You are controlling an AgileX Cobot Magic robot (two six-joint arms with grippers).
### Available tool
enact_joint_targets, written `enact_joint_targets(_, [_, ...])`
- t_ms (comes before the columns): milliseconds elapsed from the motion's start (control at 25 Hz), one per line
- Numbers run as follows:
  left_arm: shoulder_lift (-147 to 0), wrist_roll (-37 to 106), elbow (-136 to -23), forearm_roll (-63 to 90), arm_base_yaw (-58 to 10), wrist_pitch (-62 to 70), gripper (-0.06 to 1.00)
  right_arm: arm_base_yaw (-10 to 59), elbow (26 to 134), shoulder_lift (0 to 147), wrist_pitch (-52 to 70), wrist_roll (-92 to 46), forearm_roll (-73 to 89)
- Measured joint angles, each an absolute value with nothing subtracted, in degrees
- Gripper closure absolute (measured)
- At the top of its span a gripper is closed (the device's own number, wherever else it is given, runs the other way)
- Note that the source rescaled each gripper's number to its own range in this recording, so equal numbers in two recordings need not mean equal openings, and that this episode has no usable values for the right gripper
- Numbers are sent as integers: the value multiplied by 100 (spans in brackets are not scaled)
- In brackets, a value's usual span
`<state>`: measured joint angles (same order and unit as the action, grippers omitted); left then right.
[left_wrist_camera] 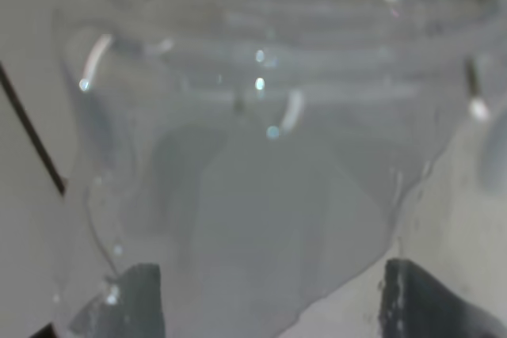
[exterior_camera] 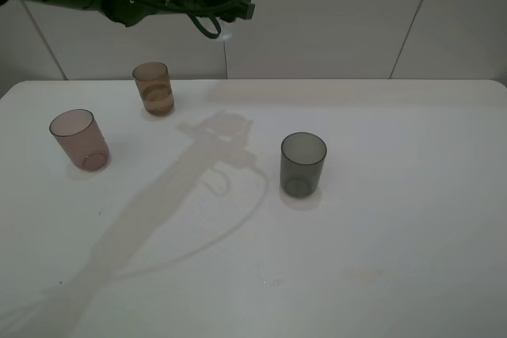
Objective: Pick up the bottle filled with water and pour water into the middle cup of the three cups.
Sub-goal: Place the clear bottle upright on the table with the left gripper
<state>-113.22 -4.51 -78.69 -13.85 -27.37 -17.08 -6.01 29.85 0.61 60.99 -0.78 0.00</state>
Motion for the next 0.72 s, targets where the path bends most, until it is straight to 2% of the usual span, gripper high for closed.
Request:
enact_joint_targets(240, [-11602,169,-7122,-263,-2937,-2486,92,-601,2985,61,6099,-78,0])
enact_joint_targets(720, [-12620,244,-6023,-733,-2970,-4971,92,-601,2985,61,6099,-78,0])
